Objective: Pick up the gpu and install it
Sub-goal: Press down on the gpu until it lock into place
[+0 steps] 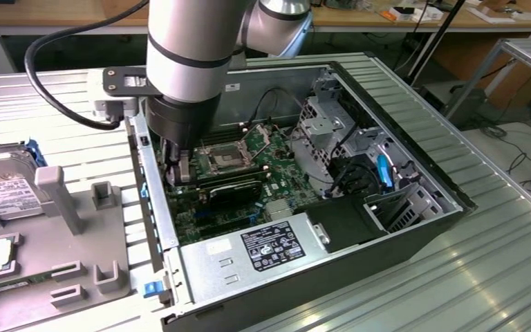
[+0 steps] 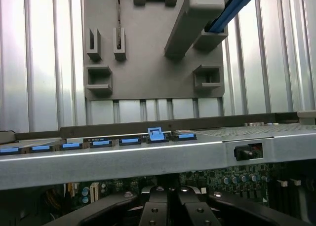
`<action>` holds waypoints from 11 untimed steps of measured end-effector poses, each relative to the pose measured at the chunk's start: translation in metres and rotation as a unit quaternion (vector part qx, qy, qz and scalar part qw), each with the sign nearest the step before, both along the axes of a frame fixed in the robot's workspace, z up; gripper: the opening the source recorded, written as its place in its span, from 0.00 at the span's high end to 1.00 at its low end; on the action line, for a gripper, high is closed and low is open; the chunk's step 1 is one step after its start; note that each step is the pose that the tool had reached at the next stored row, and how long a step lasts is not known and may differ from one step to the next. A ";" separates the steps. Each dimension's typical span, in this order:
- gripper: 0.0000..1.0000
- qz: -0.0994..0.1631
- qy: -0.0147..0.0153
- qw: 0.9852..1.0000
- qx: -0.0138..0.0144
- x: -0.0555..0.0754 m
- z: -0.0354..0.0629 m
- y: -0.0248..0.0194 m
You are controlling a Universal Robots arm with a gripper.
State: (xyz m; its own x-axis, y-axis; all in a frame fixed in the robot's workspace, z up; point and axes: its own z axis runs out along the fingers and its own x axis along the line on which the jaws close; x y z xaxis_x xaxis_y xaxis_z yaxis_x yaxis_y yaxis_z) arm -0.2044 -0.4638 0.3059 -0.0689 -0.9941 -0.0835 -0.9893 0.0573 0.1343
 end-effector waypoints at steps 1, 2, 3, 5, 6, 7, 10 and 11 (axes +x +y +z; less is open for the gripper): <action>0.89 0.000 0.000 1.000 0.000 0.000 0.0000 0.0000; 0.89 0.000 0.000 1.000 0.000 0.000 0.0000 0.0000; 0.89 0.000 0.000 1.000 0.000 0.000 0.0000 0.0000; 0.89 0.000 0.000 1.000 0.000 0.000 0.0005 0.0000; 0.89 0.000 0.000 1.000 0.000 -0.001 0.0042 0.0000; 0.89 0.000 0.000 1.000 0.000 -0.001 0.0046 0.0000; 0.89 0.000 0.000 1.000 0.000 0.000 0.0047 0.0000; 0.89 0.000 0.000 1.000 0.000 0.000 0.0047 0.0000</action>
